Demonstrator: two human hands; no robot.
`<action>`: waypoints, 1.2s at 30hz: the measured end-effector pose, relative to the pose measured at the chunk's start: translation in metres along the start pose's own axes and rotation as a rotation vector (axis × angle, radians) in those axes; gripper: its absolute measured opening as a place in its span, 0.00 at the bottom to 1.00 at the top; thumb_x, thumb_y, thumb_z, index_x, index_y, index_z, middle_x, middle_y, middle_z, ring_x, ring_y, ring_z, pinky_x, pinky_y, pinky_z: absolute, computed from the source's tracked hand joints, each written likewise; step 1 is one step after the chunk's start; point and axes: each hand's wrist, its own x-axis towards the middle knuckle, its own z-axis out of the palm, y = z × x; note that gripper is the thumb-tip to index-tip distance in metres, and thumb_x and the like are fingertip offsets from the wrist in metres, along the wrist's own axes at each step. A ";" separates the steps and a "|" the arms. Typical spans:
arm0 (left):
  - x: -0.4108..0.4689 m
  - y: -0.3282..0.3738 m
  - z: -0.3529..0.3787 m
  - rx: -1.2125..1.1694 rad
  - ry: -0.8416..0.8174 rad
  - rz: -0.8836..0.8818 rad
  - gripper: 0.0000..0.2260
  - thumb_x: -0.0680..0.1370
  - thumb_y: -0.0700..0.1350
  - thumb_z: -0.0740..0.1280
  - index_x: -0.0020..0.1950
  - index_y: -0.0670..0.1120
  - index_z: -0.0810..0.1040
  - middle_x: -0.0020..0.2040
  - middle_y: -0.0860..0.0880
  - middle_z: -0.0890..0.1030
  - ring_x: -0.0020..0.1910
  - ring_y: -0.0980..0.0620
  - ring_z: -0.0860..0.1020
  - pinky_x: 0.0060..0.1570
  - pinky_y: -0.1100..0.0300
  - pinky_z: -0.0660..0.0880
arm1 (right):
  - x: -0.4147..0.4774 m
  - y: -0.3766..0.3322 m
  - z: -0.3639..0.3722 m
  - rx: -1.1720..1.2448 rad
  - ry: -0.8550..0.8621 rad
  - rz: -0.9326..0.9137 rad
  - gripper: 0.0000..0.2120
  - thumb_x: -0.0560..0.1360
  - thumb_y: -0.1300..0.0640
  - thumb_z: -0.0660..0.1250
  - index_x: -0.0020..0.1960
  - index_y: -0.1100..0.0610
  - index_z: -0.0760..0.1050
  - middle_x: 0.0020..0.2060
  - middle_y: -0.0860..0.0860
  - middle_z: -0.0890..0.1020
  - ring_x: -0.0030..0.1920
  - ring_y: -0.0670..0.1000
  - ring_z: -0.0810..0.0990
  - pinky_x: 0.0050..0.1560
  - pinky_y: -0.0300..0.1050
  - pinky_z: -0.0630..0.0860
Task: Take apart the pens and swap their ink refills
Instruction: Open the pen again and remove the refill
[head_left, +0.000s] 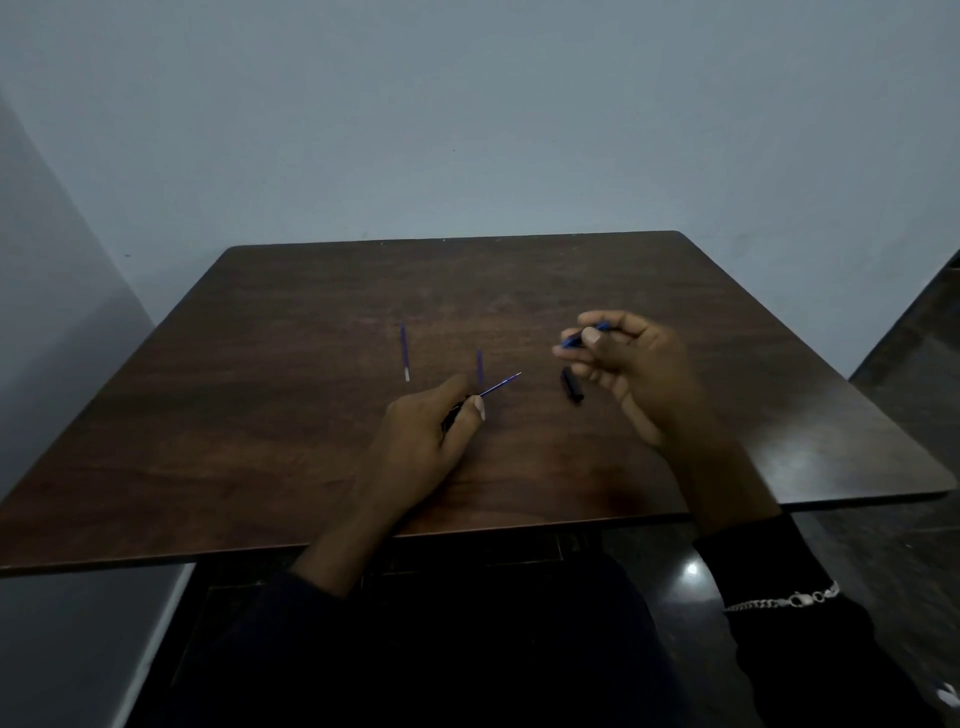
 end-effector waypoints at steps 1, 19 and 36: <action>0.000 0.000 0.000 -0.001 -0.004 -0.003 0.12 0.84 0.51 0.62 0.43 0.49 0.71 0.31 0.49 0.72 0.30 0.52 0.73 0.33 0.56 0.69 | 0.002 -0.004 -0.005 -0.054 0.026 0.002 0.08 0.82 0.66 0.64 0.59 0.59 0.78 0.47 0.56 0.88 0.48 0.55 0.89 0.42 0.41 0.84; 0.000 -0.002 0.001 0.013 0.014 -0.009 0.11 0.84 0.52 0.62 0.44 0.50 0.71 0.31 0.50 0.74 0.30 0.53 0.74 0.33 0.54 0.71 | 0.055 0.018 -0.022 -1.136 0.030 0.299 0.02 0.78 0.62 0.72 0.51 0.60 0.81 0.36 0.57 0.84 0.32 0.52 0.84 0.42 0.52 0.86; 0.000 0.000 0.001 0.013 0.001 -0.002 0.11 0.84 0.51 0.62 0.44 0.49 0.72 0.31 0.50 0.74 0.30 0.54 0.74 0.32 0.62 0.66 | 0.052 0.025 -0.028 -1.023 0.126 0.269 0.14 0.84 0.54 0.63 0.48 0.64 0.81 0.37 0.57 0.86 0.34 0.54 0.87 0.37 0.47 0.85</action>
